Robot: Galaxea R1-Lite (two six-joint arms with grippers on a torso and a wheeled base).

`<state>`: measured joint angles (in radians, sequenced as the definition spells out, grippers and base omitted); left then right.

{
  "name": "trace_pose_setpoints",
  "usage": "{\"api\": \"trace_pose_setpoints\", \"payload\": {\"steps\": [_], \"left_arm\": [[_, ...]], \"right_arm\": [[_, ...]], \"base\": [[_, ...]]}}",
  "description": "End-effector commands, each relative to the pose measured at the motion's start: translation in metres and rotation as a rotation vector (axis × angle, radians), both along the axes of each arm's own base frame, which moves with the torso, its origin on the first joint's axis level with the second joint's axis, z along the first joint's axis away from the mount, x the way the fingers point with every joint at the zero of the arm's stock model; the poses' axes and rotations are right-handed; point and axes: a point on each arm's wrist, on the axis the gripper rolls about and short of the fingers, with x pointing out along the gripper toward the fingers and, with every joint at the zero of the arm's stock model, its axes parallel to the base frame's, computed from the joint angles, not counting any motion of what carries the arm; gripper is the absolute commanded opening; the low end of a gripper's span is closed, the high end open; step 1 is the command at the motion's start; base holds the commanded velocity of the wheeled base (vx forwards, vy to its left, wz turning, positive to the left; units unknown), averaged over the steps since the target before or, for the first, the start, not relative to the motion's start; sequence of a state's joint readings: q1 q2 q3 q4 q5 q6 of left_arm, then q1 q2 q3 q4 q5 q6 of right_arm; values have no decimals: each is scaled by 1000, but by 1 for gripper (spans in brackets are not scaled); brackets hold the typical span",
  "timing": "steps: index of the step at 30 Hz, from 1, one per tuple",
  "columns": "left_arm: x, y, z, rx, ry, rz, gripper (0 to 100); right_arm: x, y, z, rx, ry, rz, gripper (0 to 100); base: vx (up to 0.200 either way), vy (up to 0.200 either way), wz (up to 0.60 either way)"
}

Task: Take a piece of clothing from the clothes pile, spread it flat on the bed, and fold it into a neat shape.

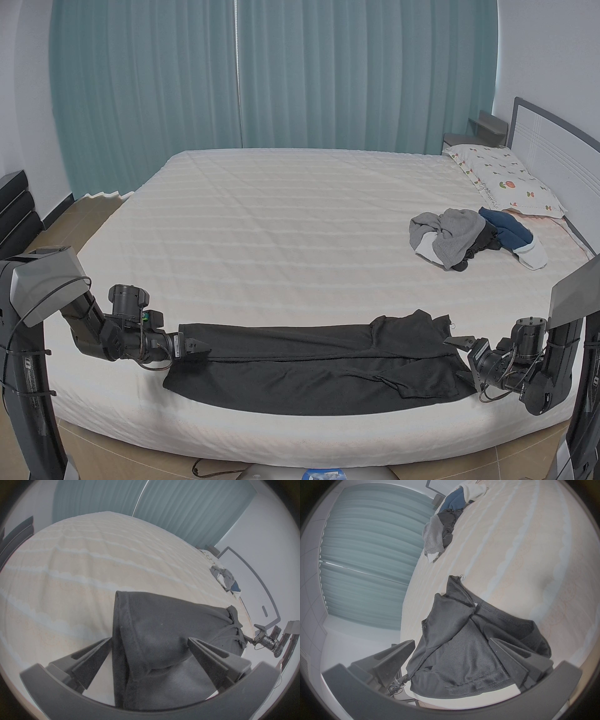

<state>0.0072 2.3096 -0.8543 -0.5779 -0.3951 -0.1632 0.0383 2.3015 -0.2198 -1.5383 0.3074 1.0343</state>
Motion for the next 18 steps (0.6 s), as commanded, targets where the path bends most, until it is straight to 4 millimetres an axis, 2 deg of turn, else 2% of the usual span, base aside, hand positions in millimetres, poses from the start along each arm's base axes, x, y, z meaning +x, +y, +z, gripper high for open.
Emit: {"api": "trace_pose_setpoints", "payload": {"steps": [1,10,15,16,18], "left_arm": [[-5,0,-7,14,23,-3,100],[-15,-2,-10,57,14,-38,100],[-13,-3,-11,58,-17,-32,100],[-13,-3,-11,58,-17,-32,0],[-13,-3,-11,56,-18,-31,0]], "right_arm": [[0,0,-2,-1,7,0,100],[0,0,-2,-3,8,3,100],[0,0,-2,-3,5,3,100],[-1,0,-2,-3,5,3,100],[-1,0,-2,-3,5,3,100]], "base": [[0,0,0],[0,0,0],[0,0,0],[0,0,0],[0,0,0]]}}
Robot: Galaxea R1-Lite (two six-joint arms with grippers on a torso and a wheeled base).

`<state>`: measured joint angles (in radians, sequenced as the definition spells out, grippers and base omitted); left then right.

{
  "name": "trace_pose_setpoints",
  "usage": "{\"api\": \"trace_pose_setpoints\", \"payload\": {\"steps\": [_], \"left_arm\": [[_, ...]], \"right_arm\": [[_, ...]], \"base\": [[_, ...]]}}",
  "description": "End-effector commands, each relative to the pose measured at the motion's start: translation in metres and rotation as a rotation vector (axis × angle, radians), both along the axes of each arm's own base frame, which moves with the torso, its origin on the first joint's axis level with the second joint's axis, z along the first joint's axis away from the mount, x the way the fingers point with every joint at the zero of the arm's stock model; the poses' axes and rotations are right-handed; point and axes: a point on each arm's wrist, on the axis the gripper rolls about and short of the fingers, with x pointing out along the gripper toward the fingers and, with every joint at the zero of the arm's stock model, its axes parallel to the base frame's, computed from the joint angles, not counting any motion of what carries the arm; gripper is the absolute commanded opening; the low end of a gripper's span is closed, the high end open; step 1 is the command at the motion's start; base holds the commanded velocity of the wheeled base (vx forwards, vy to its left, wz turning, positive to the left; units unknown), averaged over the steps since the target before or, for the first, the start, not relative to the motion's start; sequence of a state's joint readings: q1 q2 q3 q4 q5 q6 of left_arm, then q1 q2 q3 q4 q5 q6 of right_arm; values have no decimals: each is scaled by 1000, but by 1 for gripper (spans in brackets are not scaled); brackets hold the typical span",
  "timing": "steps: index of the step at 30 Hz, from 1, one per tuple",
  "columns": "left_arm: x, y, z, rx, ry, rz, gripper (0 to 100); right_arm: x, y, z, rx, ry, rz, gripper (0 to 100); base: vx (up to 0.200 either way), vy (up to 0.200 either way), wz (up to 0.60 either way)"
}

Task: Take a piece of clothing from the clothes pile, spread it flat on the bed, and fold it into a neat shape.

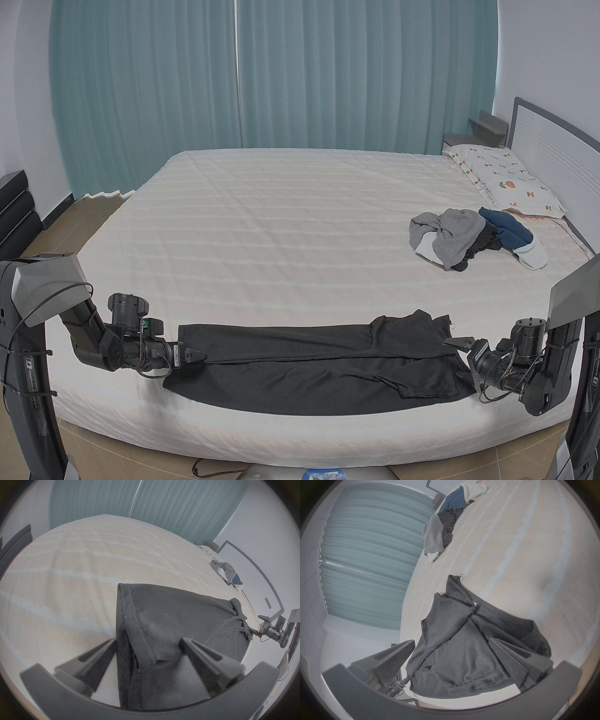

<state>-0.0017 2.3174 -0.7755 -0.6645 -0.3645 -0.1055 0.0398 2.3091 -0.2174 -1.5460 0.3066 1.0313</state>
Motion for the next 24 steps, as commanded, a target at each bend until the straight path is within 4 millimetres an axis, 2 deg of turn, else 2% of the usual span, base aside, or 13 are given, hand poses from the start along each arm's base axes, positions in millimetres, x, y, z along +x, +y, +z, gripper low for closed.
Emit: {"api": "trace_pose_setpoints", "payload": {"steps": [1,16,24], "left_arm": [[-1,0,-1,-1,3,-2,0],[1,1,13,-11,-31,15,0],[4,1,14,-45,-22,52,0]], "right_arm": [[0,0,-1,0,3,0,100],[0,0,-1,1,4,0,100],[0,0,-1,1,4,0,100]], "base": [[0,0,0],[0,0,0],[-25,0,0]]}}
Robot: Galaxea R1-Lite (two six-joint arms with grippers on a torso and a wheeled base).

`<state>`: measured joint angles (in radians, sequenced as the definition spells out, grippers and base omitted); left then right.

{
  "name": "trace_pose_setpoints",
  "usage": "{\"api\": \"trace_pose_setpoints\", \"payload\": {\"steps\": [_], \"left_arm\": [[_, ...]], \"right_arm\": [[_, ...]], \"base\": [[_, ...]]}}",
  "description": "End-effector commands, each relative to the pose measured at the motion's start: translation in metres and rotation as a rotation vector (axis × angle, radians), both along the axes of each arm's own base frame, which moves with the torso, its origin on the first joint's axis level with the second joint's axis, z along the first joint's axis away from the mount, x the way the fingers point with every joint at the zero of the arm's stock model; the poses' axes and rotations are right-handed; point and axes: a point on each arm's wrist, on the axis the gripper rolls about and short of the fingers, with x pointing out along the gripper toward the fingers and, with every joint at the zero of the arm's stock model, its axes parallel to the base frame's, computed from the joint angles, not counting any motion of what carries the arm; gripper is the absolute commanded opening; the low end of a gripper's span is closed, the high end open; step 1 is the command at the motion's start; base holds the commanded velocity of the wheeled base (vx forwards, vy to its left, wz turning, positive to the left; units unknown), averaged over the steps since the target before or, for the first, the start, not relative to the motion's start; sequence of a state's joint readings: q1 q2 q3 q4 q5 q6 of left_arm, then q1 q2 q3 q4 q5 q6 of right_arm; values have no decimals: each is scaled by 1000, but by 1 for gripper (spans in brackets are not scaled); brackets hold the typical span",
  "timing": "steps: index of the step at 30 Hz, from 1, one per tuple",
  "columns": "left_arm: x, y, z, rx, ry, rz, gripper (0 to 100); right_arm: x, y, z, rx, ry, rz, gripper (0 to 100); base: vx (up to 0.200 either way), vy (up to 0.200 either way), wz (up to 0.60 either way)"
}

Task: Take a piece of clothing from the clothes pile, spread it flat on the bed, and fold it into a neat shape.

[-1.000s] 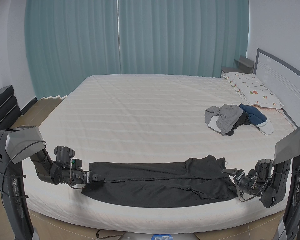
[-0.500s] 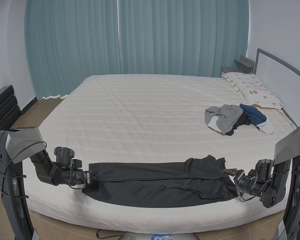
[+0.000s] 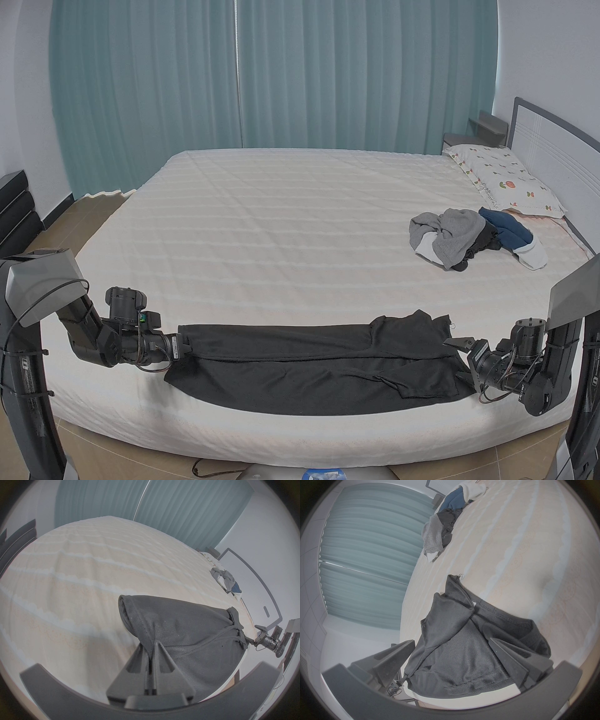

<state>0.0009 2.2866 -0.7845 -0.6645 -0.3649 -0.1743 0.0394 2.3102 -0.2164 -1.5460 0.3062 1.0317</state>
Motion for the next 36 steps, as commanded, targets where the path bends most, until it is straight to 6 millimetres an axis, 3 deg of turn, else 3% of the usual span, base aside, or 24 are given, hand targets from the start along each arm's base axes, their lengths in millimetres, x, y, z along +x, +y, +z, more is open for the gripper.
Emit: {"api": "trace_pose_setpoints", "payload": {"steps": [1,5,12,20,36], "left_arm": [[1,0,2,-5,-6,6,0],[2,0,1,-12,-5,10,0],[9,-4,7,-66,-42,53,0],[15,-24,19,-181,-64,120,0],[-3,-55,51,-199,-69,96,0]], "right_arm": [[0,0,0,1,0,1,100],[0,0,-1,2,-6,2,100],[1,0,-2,1,-3,1,100],[1,0,-2,1,-8,-1,100],[2,0,-2,1,-9,-1,100]], "base": [[-200,0,0],[-200,0,0],[0,0,0],[0,0,0],[0,-200,0]]}}
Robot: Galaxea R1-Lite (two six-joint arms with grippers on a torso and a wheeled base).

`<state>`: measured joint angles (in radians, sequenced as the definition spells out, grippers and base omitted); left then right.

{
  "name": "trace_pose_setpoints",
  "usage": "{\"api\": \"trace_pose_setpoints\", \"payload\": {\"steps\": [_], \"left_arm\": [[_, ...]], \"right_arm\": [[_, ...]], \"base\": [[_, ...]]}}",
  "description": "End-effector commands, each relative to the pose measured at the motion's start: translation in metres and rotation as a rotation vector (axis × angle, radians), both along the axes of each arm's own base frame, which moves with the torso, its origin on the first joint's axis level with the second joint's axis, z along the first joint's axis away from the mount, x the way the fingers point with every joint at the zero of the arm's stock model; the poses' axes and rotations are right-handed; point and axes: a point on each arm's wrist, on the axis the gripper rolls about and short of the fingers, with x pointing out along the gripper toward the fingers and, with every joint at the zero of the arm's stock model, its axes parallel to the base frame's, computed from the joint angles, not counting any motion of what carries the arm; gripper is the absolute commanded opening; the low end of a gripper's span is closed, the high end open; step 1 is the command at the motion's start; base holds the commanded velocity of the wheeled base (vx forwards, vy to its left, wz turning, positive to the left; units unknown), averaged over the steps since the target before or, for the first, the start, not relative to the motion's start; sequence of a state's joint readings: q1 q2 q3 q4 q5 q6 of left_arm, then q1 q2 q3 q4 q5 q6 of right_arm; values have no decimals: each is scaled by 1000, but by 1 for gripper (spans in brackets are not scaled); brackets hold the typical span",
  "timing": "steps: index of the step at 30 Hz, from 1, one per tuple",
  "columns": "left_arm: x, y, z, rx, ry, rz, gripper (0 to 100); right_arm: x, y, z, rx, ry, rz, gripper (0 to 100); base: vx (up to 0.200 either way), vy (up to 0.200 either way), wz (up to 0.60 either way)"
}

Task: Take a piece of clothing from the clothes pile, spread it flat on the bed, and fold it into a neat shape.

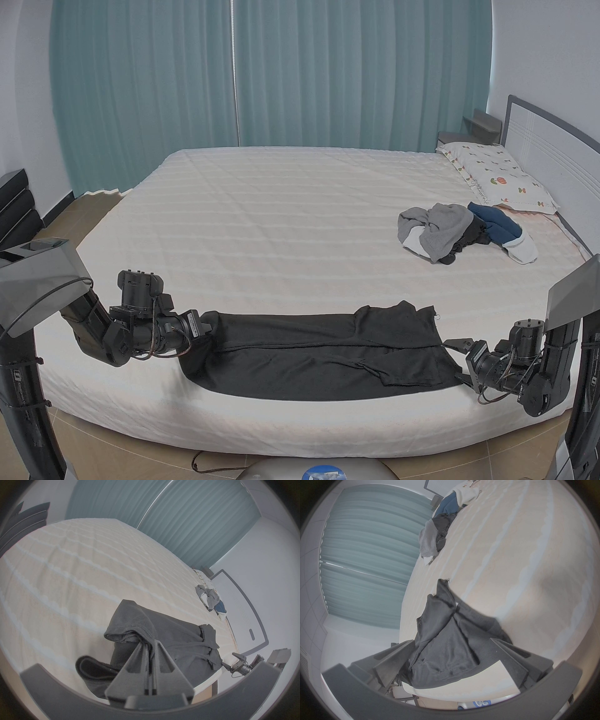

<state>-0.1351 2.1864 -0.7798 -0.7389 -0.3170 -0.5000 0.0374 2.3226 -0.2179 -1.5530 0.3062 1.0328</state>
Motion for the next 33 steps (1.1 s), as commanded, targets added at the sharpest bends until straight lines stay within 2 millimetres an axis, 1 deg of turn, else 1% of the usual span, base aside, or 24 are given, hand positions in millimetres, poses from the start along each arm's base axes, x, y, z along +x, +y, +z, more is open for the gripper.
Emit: {"api": "trace_pose_setpoints", "payload": {"steps": [1,5,10,15,16,20,24,25,29,33], "left_arm": [[-4,-9,12,-4,-23,-12,0],[-5,-19,14,-5,-23,-2,0],[-5,-30,16,44,-28,33,0],[-2,-38,30,75,-25,49,0],[-2,-43,37,90,-16,50,0],[-1,-52,47,106,-5,41,0],[-1,-60,45,112,14,17,0],[-3,-66,45,115,18,1,0],[-5,-78,47,116,20,-29,0],[-5,-96,49,126,43,-74,0]], "right_arm": [[1,0,1,0,-12,2,100],[1,0,1,2,-13,1,100],[1,0,1,3,-12,0,100],[1,0,1,2,-11,1,100],[1,0,1,2,-13,1,100],[1,1,1,0,-12,3,100],[1,1,1,0,-12,2,100],[1,1,1,0,-12,2,100],[1,1,0,-1,-10,1,100],[1,1,0,-2,-12,1,100]], "base": [[0,-200,0],[0,-200,0],[0,-200,0],[0,-200,0],[0,-200,0],[0,-200,0],[0,-200,0],[0,-200,0],[0,-200,0],[0,-200,0]]}}
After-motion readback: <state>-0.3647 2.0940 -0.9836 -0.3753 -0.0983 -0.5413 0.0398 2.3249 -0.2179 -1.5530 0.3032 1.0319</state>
